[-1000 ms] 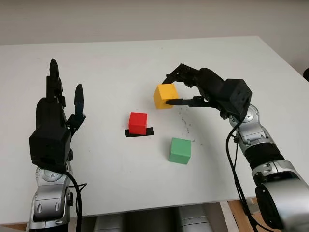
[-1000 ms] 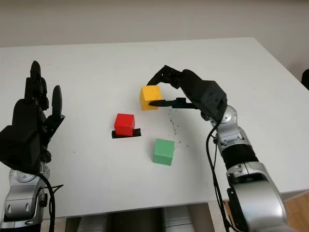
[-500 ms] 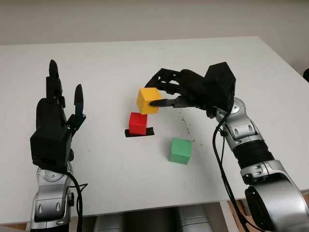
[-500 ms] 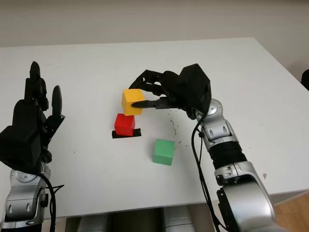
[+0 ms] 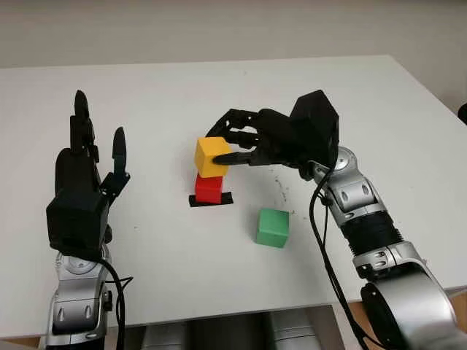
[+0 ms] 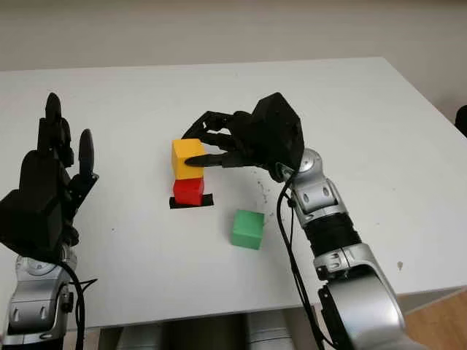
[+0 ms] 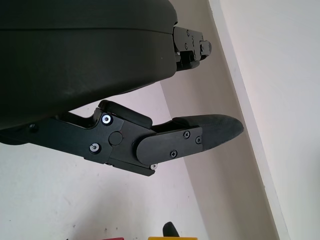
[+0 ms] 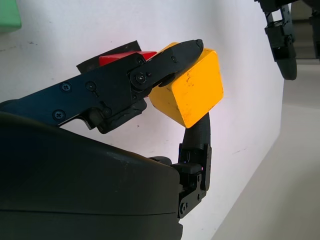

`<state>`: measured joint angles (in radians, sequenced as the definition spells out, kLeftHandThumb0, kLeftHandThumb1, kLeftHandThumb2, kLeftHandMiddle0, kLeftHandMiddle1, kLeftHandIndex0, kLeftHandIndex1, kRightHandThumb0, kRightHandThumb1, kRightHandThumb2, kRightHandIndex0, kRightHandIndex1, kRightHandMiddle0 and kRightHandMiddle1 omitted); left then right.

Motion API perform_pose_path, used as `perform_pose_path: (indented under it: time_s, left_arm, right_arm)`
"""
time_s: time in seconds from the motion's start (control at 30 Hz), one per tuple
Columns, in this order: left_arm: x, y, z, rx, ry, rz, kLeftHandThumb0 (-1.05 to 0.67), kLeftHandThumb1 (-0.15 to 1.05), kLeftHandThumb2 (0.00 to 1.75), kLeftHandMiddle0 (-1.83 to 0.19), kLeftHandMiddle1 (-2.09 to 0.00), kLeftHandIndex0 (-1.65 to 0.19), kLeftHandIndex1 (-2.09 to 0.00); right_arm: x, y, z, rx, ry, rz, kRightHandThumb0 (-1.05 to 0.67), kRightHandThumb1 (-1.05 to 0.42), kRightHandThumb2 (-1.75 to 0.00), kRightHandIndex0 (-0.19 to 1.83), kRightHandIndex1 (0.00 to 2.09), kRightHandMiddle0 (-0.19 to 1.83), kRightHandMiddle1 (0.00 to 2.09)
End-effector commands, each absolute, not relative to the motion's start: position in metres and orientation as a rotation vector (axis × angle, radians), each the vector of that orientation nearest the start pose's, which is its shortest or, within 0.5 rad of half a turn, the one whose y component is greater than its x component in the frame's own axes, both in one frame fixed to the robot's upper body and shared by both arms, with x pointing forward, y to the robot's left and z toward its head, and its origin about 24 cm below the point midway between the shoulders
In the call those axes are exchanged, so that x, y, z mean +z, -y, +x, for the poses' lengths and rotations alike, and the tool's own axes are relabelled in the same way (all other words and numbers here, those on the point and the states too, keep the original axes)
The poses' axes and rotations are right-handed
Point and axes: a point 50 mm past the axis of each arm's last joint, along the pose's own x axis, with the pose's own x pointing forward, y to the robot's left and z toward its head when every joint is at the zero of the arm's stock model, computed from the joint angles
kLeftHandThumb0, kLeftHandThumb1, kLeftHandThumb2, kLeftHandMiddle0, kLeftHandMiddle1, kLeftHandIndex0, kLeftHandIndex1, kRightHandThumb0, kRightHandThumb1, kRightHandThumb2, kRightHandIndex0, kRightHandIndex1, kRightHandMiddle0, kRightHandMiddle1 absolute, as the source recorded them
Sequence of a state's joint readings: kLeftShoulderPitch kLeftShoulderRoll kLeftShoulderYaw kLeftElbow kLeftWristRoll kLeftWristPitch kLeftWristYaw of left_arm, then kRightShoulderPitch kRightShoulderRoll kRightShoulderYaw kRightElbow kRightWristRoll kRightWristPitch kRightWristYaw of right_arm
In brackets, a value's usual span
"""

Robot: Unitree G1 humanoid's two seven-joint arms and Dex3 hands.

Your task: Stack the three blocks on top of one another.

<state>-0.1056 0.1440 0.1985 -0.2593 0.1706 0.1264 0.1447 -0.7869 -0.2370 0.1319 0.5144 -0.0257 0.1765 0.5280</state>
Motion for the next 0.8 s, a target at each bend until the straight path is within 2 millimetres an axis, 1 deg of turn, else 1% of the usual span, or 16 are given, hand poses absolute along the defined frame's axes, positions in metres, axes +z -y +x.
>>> perform_pose_path:
  time_s: [0.0,0.33,0.77]
  left_arm:
    - [0.1299,-0.2178,0.2561,0.357,0.279,0.290,-0.65,1.05,0.58,0.06,-0.05,0.04,-0.05]
    - [0.1292,-0.2179,0.2550,0.364,0.281,0.296,-0.63,1.05,0.60,0.04,-0.06,0.03,-0.05]
    - [0.1272,-0.2180,0.2541,0.374,0.265,0.294,-0.66,1.05,0.62,0.04,-0.06,0.03,-0.05]
  right_arm:
    - [0.1525,0.1034,0.3776,0.660,0.029,-0.389,-0.46,-0.94,-0.05,0.29,0.09,0.37,1.61]
    - [0.1494,0.1022,0.3801,0.647,0.050,-0.422,-0.48,-0.95,-0.06,0.30,0.08,0.36,1.63]
    - [0.1450,0.1003,0.3821,0.652,0.061,-0.458,-0.49,-0.94,-0.05,0.32,0.09,0.35,1.62]
